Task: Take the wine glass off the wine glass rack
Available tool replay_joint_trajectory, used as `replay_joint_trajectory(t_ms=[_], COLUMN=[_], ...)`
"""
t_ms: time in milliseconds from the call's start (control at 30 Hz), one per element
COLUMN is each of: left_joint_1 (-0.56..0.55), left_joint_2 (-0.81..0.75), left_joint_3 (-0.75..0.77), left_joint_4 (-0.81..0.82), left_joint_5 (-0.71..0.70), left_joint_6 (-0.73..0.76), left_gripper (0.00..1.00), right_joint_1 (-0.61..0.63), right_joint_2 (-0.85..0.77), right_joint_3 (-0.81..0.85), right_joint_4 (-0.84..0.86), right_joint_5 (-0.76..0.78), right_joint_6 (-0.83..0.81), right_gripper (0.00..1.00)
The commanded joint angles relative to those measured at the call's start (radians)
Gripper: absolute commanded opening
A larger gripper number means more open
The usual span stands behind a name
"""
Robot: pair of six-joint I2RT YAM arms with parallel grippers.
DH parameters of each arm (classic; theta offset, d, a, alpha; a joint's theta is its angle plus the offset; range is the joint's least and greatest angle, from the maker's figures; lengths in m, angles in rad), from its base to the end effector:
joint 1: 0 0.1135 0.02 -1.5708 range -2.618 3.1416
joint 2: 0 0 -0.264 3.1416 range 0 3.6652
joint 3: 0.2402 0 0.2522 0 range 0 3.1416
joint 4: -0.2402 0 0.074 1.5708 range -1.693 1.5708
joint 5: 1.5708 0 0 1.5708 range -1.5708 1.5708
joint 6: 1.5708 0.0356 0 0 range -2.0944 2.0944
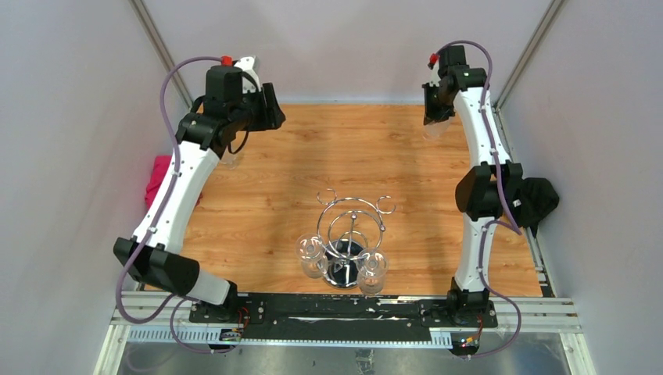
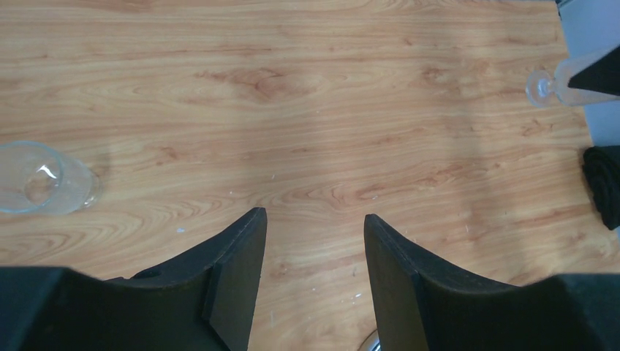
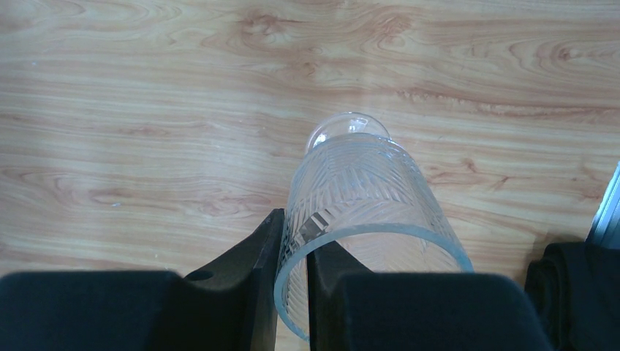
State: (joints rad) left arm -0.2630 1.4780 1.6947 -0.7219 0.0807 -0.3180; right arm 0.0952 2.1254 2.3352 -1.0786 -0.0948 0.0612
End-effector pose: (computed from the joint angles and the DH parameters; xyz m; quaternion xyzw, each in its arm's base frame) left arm 0.3060 -0.0854 0.4346 -0.0032 0.8609 -0.1787 0.4763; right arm 0.4544 0.0468 0.3641 -0.0322 0.9376 0.0712 0.3389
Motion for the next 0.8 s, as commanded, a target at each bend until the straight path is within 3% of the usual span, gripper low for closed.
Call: replay_joint_trajectory(t_ms=[0, 367, 767], left_joint_1=[-0.016, -0.019, -0.024], left_joint_2=[-0.065, -0.196, -0.192], left_joint_3=[-0.05, -0.149, -0.164], left_joint_4=[-0.001, 0.002, 0.006], left_joint_5=[-0.069, -0.112, -0.119], left_joint_6=[0.061, 0.033, 0.015], left_gripper=[0.57, 0.58, 0.58], right_joint_1=[-0.021, -0.05, -0.085], right_joint_2=[0.063, 0.163, 0.238], right_joint_3=[0.1, 0.091, 0.068], right_joint_4=[-0.067, -0.053, -0.013], right_joint_5=[0.025, 0.02, 0.0], right_joint_6=[-0.058, -0.104, -0.109], right_gripper=[0.0, 0.0, 0.0])
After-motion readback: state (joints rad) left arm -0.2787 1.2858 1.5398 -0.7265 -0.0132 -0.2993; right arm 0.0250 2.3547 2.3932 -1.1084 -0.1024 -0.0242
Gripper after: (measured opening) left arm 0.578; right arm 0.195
